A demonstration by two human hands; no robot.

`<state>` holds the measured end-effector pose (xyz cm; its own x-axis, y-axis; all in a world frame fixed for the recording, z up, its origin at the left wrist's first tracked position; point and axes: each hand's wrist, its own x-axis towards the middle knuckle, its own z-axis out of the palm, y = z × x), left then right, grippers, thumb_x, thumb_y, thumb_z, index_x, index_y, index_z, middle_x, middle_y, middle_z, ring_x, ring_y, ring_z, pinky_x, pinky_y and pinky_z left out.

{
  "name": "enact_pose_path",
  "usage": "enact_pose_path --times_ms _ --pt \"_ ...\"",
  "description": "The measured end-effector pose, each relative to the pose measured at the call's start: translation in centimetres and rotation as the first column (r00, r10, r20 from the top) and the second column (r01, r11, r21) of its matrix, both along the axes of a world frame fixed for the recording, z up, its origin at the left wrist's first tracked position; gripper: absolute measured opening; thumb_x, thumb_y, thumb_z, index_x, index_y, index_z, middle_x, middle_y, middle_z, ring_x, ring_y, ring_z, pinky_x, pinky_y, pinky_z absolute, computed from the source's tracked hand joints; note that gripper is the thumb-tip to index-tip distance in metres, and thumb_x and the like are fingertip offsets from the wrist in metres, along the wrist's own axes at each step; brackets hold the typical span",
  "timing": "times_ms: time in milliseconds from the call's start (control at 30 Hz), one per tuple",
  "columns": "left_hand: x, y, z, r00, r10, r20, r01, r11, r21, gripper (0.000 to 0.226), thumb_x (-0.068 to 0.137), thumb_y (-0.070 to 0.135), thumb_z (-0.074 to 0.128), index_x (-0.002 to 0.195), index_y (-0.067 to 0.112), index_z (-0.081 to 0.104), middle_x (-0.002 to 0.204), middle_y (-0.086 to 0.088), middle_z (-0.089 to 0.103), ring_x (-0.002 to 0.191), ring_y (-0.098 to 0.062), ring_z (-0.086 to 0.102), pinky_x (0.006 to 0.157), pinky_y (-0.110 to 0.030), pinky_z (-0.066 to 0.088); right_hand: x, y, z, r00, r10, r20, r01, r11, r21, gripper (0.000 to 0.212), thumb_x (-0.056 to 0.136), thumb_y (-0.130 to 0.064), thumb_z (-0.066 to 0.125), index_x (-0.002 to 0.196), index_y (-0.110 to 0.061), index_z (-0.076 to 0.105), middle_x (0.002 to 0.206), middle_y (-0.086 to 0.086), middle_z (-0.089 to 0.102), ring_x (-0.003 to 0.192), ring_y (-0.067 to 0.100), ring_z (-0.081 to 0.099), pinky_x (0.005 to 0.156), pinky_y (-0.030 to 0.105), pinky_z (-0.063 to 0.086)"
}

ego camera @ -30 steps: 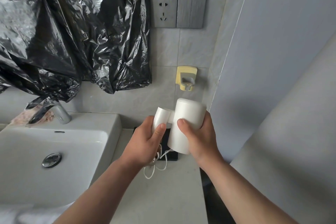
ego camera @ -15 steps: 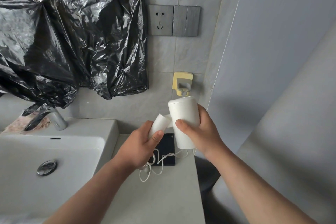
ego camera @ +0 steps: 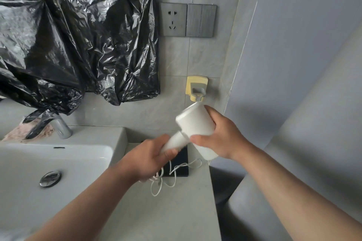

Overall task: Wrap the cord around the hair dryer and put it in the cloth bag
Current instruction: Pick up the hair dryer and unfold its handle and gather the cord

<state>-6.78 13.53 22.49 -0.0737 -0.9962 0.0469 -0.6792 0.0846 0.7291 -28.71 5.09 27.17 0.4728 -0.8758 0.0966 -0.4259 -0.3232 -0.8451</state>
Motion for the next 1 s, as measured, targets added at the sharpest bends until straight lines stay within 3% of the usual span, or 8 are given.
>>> enact_pose_path --times_ms 333,400,500,667,733,833,933,1000 --pt "-0.2 0.4 -0.9 0.998 0.033 -0.060 -0.032 0.999 0.019 0.044 0.085 0.070 0.048 0.093 0.027 0.057 0.068 0.002 0.062 0.055 -0.016 0.059 0.062 -0.047 0.053 -0.1 -0.8 0.7 0.991 0.111 -0.081 -0.112 0.994 -0.009 0.076 0.061 -0.050 0.077 0.130 -0.051 0.043 0.114 -0.017 0.063 0.101 0.006 0.063 0.081 0.029 0.055" --pt "-0.7 0.7 -1.0 0.990 0.079 -0.120 -0.079 0.997 0.005 0.047 0.082 0.070 0.048 0.094 0.025 0.057 0.070 -0.003 0.063 0.056 -0.025 0.062 0.060 -0.048 0.054 -0.4 -0.8 0.4 0.999 0.038 0.027 -0.039 0.999 0.008 0.077 0.065 -0.049 0.075 0.134 -0.046 0.043 0.115 -0.018 0.061 0.103 0.004 0.063 0.079 0.024 0.052" --pt "-1.7 1.1 -1.5 0.931 0.183 -0.317 -0.202 0.979 -0.026 0.033 0.086 0.059 0.052 0.091 0.027 0.056 0.059 0.009 0.055 0.048 -0.015 0.055 0.054 -0.045 0.053 -1.0 -0.5 -1.0 0.935 -0.140 0.327 0.082 0.979 0.186 0.073 0.062 -0.053 0.074 0.128 -0.030 0.053 0.115 -0.005 0.064 0.106 0.018 0.065 0.085 0.029 0.054" --pt "-2.9 1.7 -1.3 0.904 0.196 -0.381 -0.239 0.969 -0.068 0.023 0.088 0.059 0.048 0.087 0.035 0.051 0.063 0.010 0.055 0.051 -0.008 0.054 0.050 -0.039 0.052 -0.1 0.2 -1.7 0.753 -0.173 0.635 -0.178 0.875 0.450 0.087 0.051 -0.043 0.091 0.125 -0.012 0.057 0.122 0.014 0.067 0.110 0.034 0.068 0.082 0.050 0.058" --pt "-3.1 2.0 -0.8 0.916 0.169 -0.364 -0.202 0.978 -0.054 0.027 0.087 0.061 0.046 0.093 0.035 0.052 0.069 0.009 0.058 0.058 -0.008 0.058 0.055 -0.043 0.055 0.3 0.2 -1.0 0.697 -0.173 0.696 -0.210 0.879 0.429 0.096 0.048 -0.040 0.094 0.128 -0.005 0.054 0.124 0.016 0.066 0.111 0.032 0.068 0.083 0.052 0.058" --pt "-3.0 2.5 0.3 0.908 0.083 -0.411 -0.138 0.985 -0.105 0.038 0.086 0.065 0.045 0.105 0.036 0.059 0.091 0.014 0.067 0.082 -0.009 0.065 0.073 -0.041 0.057 0.4 0.3 0.2 0.687 -0.142 0.713 -0.197 0.908 0.371 0.078 0.059 -0.027 0.083 0.128 -0.003 0.056 0.120 0.016 0.069 0.109 0.031 0.069 0.084 0.049 0.058" --pt "-1.9 2.8 2.2 0.783 0.144 -0.605 -0.297 0.941 -0.160 0.062 0.080 0.067 0.057 0.124 0.023 0.061 0.116 -0.003 0.070 0.111 -0.026 0.066 0.091 -0.051 0.055 0.2 0.5 1.1 0.737 -0.060 0.673 -0.204 0.930 0.307 0.064 0.061 -0.029 0.077 0.120 -0.011 0.063 0.107 0.006 0.075 0.101 0.025 0.071 0.081 0.043 0.059" --pt "-1.0 3.0 3.8 0.762 0.145 -0.631 -0.349 0.913 -0.212 0.074 0.071 0.069 0.068 0.130 0.027 0.056 0.129 -0.003 0.065 0.118 -0.023 0.063 0.096 -0.048 0.053 0.3 0.7 1.5 0.775 0.002 0.632 -0.222 0.937 0.270 0.056 0.062 -0.030 0.076 0.115 -0.017 0.066 0.103 0.003 0.076 0.098 0.022 0.071 0.082 0.043 0.058"
